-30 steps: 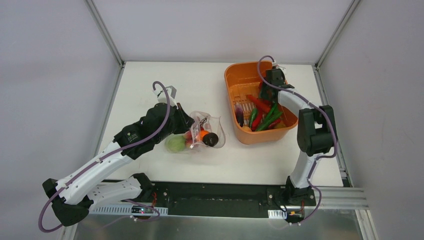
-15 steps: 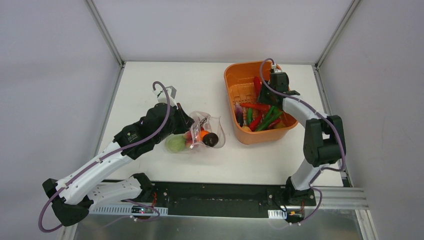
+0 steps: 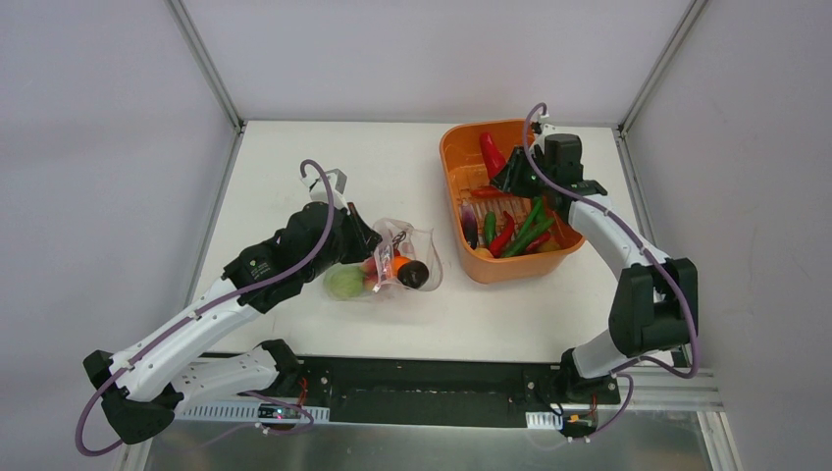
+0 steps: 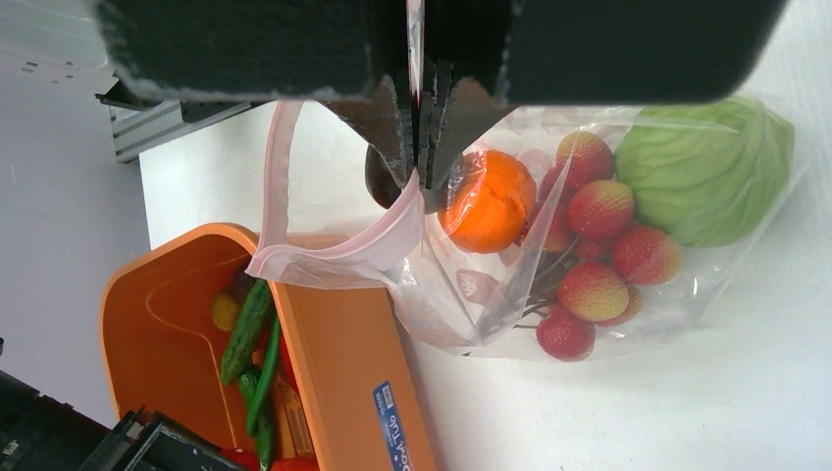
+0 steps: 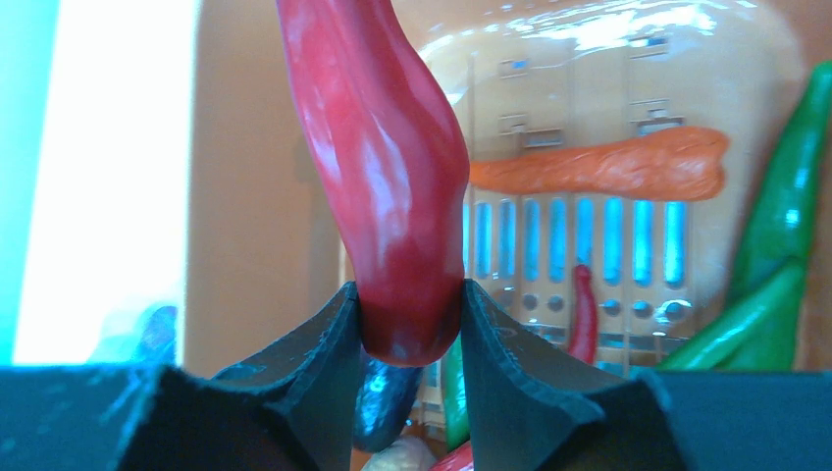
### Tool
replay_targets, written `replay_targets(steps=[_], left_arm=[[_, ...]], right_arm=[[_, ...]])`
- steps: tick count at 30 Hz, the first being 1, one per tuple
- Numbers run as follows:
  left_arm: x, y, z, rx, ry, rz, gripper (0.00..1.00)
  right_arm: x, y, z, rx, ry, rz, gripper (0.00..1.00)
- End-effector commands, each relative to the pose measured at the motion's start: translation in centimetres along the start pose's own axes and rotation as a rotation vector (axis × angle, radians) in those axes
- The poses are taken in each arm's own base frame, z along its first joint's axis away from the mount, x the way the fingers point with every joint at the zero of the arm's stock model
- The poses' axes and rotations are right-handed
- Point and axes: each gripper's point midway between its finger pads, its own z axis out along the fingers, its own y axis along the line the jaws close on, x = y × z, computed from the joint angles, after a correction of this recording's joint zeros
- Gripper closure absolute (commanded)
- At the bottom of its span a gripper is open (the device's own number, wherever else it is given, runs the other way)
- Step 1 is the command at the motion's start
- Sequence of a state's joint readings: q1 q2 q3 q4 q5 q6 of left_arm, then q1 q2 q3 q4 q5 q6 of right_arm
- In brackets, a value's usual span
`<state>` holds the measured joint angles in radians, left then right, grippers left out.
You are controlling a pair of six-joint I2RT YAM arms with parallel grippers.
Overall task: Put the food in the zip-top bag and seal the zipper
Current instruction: Pick up the fake vegetable from the bin, then place the fake vegetable in the zipper food storage bag.
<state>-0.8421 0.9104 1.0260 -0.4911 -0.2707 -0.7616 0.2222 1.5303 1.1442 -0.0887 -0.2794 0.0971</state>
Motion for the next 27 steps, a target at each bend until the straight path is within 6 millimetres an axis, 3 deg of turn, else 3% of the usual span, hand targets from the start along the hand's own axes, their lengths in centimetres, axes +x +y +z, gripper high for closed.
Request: replay_targets(steps=[1, 8, 15, 20, 27], left_arm=[[-1.3, -0.7, -0.2, 0.022, -0.037, -0.016, 1.00], [-1.2, -1.3, 0.1, 0.040, -0.029, -0.027, 1.00], [-1.1, -1.6, 0.3, 0.049, -0.020, -0.035, 1.00], [-1.0, -2.1, 0.5, 0.066, -0.010, -0.043, 1.00], [-1.1, -1.9, 0.3, 0.062, -0.017, -0.050, 1.00]], right_arm=[[-1.2, 4.4, -3.1, -0.196, 0.002, -0.034, 0.78], [-1.5, 9.1, -7.5, -0.411, 0.002, -0.085, 0.77], [0.6, 13.8, -13.1, -0.720, 0.095, -0.189, 0.76], [3.0, 17.7, -18.8, -1.060, 0.177, -0.299, 0.76], [7.7, 19.0, -20.3, -1.038, 0.238, -0.529, 0.79]])
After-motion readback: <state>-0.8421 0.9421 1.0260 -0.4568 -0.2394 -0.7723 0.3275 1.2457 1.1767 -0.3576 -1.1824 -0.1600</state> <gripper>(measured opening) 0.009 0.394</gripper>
